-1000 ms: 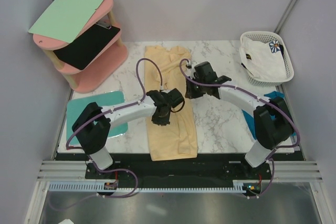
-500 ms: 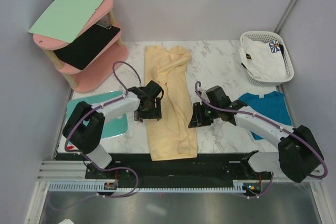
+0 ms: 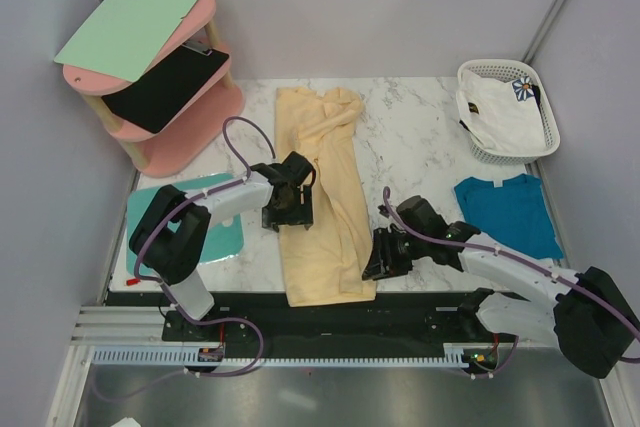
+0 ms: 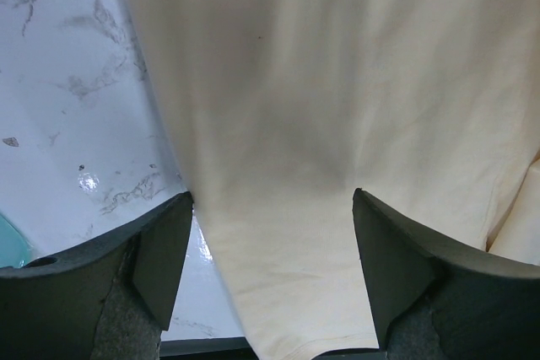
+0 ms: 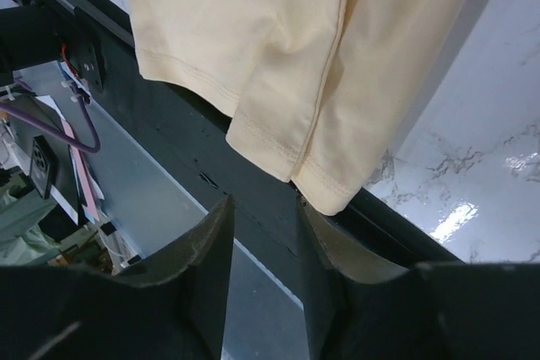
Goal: Fold and stack the t-shirts
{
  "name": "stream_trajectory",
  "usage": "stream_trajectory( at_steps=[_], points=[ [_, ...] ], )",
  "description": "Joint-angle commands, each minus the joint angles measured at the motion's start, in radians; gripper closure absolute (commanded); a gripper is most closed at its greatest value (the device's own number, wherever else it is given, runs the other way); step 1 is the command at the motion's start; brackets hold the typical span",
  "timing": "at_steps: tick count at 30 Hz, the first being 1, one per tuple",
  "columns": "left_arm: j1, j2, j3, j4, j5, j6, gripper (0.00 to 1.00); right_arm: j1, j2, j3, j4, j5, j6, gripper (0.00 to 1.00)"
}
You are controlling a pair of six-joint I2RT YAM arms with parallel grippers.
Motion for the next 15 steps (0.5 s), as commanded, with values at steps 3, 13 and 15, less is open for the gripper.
stream_trajectory(
  at_steps=[3, 13, 15],
  points=[
    [0.001, -0.002, 0.012, 0.027, -0.013, 0.024, 0.17, 0.027, -0.001, -0.081, 0.148, -0.018, 0.108, 0.51],
    [0.007, -0.035, -0.014, 0.024, -0.033, 0.03, 0.17, 0.055, 0.111, -0.109, 0.303, 0.009, 0.136, 0.53],
    [0.01, -0.033, -0.016, 0.024, -0.033, 0.03, 0.17, 0.056, 0.126, -0.111, 0.315, 0.012, 0.139, 0.53]
  ],
)
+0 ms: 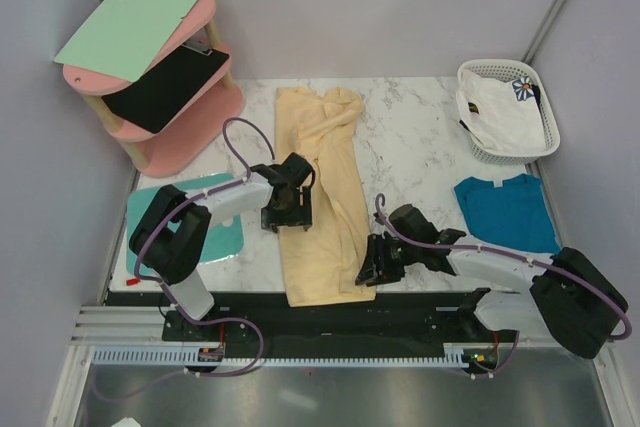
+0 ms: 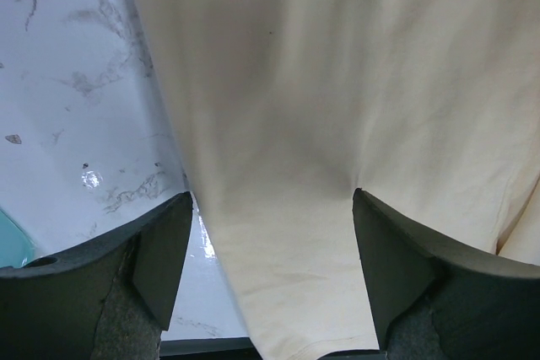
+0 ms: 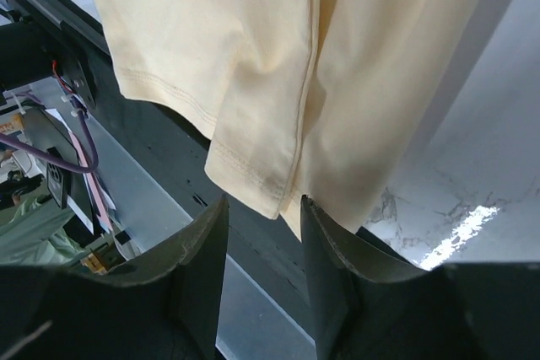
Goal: Fold and stack the t-shirts
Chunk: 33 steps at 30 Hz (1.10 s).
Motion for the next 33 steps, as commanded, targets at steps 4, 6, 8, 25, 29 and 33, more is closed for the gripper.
stream_trajectory(
  at_steps=[4, 6, 8, 25, 29, 33],
  points=[
    [0.01, -0.03, -0.011, 0.023, -0.03, 0.032, 0.17, 0.026, 0.076, -0.004, 0.136, 0.007, 0.037, 0.53],
    [0.011, -0.03, -0.014, 0.023, -0.034, 0.032, 0.17, 0.034, 0.091, -0.001, 0.144, 0.012, 0.039, 0.54],
    [0.013, -0.026, -0.016, 0.02, -0.036, 0.031, 0.17, 0.046, 0.113, 0.005, 0.146, 0.018, 0.04, 0.54],
    [0.071, -0.037, -0.037, 0.023, -0.047, 0.057, 0.18, 0.196, 0.145, 0.164, 0.107, 0.062, 0.045, 1.0],
    [0.103, -0.049, -0.036, 0.022, -0.047, 0.069, 0.17, 0.27, 0.223, 0.218, 0.104, 0.062, 0.039, 1.0],
    [0.126, -0.065, -0.03, 0.017, -0.045, 0.086, 0.17, 0.34, 0.341, 0.291, 0.091, 0.059, 0.036, 1.0]
  ],
)
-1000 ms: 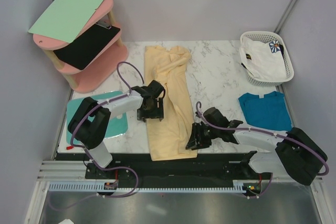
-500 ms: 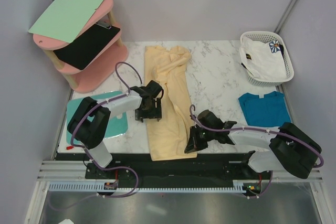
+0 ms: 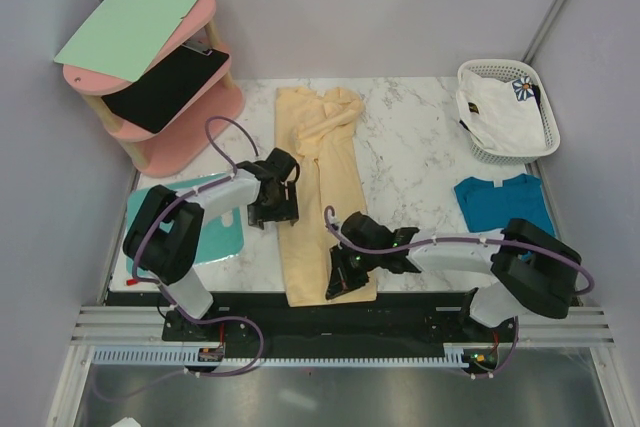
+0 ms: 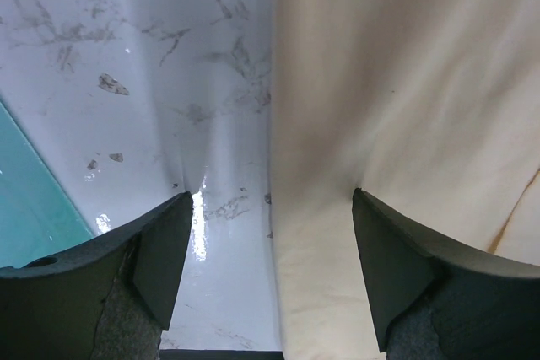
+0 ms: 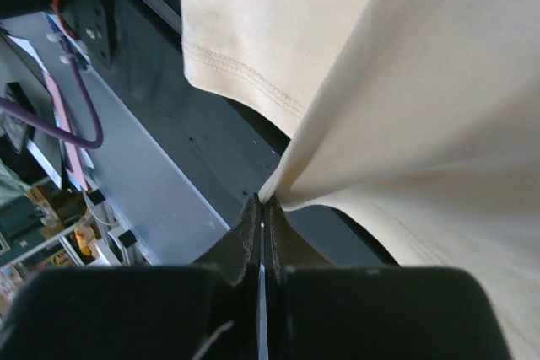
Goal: Fold and stack the t-shirts
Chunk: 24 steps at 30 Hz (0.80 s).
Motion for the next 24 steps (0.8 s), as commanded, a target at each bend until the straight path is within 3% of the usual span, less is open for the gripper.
stream_trajectory(
  at_steps=[1, 8, 9, 10, 13, 15, 19, 24],
  points=[
    [0.033, -0.049, 0.007, 0.009, -0.019, 0.049, 0.18, 0.072, 0.102, 0.091, -0.014, 0.005, -0.012, 1.0],
    [0.053, -0.058, 0.024, 0.001, -0.022, 0.07, 0.17, 0.139, 0.159, 0.189, -0.123, 0.045, -0.038, 0.99],
    [0.054, -0.06, 0.027, 0.001, -0.023, 0.074, 0.17, 0.139, 0.149, 0.201, -0.146, 0.062, -0.057, 0.94],
    [0.054, -0.06, 0.032, 0.001, -0.022, 0.078, 0.17, 0.139, 0.134, 0.211, -0.164, 0.11, -0.068, 0.68],
    [0.054, -0.066, 0.05, 0.001, -0.025, 0.095, 0.16, 0.139, 0.047, 0.26, -0.23, 0.207, -0.117, 0.37],
    [0.054, -0.083, 0.064, 0.001, -0.029, 0.106, 0.16, 0.13, -0.019, 0.292, -0.262, 0.298, -0.14, 0.31],
    [0.059, -0.106, 0.1, 0.001, -0.045, 0.121, 0.16, 0.014, -0.091, 0.324, -0.284, 0.379, -0.216, 0.31],
    [0.082, -0.069, 0.165, -0.007, -0.038, 0.144, 0.17, -0.204, -0.01, 0.439, -0.296, 0.436, -0.367, 0.35]
  ],
)
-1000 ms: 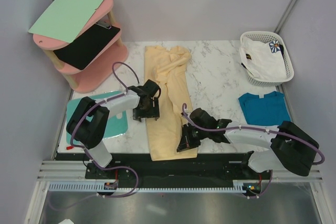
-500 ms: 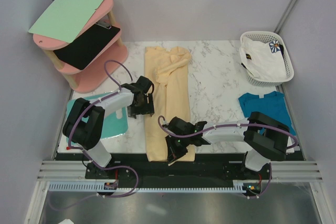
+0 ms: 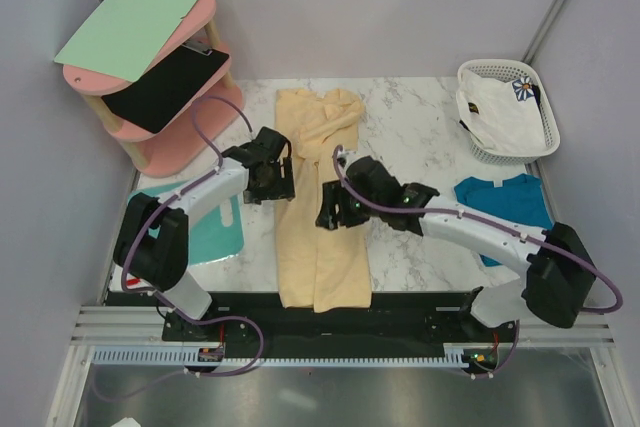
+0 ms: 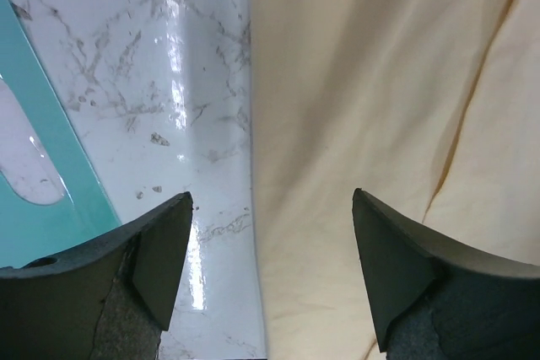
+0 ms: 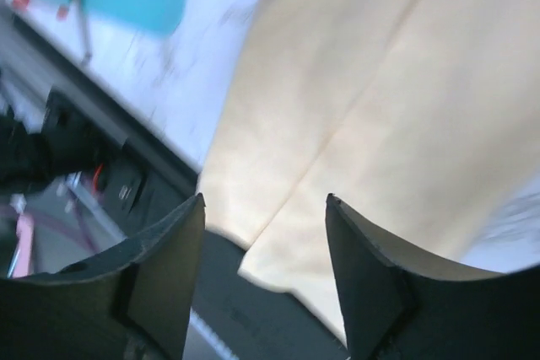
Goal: Fold and stack the t-shirts
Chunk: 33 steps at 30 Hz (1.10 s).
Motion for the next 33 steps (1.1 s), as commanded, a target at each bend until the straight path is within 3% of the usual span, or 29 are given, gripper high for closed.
stream_trajectory(
  at_steps=[1, 7, 16, 24, 31, 33],
  points=[
    [0.033, 0.004, 0.094, 0.003, -0.008, 0.054, 0.17, -0.186, 0.131, 0.127, -0.044, 0.125, -0.168, 0.35],
    [0.062, 0.085, 0.257, 0.004, 0.013, 0.064, 0.18, -0.282, 0.425, 0.482, -0.05, 0.18, -0.305, 0.36],
    [0.128, 0.292, 0.593, 0.006, 0.12, 0.071, 0.22, -0.447, 0.722, 0.776, -0.019, 0.127, -0.293, 0.38],
    [0.184, 0.528, 0.786, 0.007, 0.275, 0.042, 0.31, -0.537, 0.751, 0.756, 0.022, 0.05, -0.262, 0.37],
    [0.185, 0.622, 0.889, 0.007, 0.329, 0.038, 0.39, -0.584, 0.716, 0.692, 0.051, 0.019, -0.262, 0.36],
    [0.185, 0.633, 0.912, 0.009, 0.355, 0.036, 0.53, -0.592, 0.716, 0.686, 0.05, 0.007, -0.262, 0.36]
  ],
)
